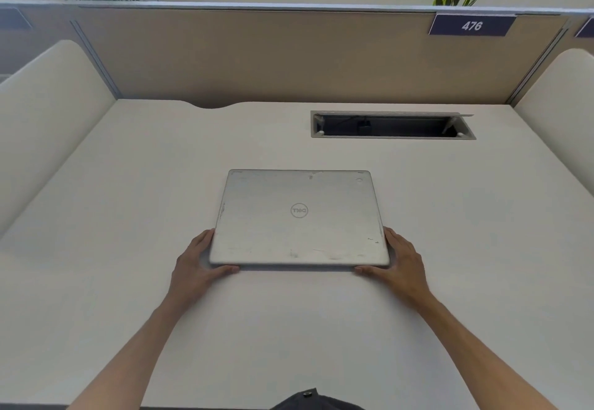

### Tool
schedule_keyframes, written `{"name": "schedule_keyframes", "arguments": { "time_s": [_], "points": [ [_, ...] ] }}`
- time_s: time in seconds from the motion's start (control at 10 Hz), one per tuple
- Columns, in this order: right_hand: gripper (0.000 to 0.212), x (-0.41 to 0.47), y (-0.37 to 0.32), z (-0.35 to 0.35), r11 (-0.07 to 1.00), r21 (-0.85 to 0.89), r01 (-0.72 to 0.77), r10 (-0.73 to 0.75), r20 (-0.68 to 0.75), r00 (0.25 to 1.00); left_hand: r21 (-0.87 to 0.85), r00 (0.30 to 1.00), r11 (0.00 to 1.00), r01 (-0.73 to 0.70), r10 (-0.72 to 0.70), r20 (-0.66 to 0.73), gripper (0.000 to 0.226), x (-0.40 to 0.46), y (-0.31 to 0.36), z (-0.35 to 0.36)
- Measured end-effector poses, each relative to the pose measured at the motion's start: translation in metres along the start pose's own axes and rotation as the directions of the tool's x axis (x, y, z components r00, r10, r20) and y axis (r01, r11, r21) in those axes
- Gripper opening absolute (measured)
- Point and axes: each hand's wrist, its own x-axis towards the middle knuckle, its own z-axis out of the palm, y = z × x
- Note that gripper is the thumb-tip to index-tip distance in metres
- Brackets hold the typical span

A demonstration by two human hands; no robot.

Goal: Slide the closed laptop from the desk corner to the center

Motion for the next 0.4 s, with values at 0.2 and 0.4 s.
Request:
{"name": "schedule_keyframes", "arguments": {
  "time_s": [0.2, 0.4],
  "points": [
    [0.088, 0.001, -0.008, -0.006, 1.0, -0.027, 0.009, -0.008, 0.039, 0.999, 0.011, 0.999, 1.0, -0.002, 0.001, 0.045, 0.105, -0.002, 0.013, 0.001],
    [0.098, 0.015, -0.015, -0.014, 0.991, -0.098, -0.096, 0.104, 0.083, 0.991, 0.0, 0.994, 0.994, 0.107, -0.107, 0.029, 0.11, 0.01, 0.022, 0.003]
  ]
}}
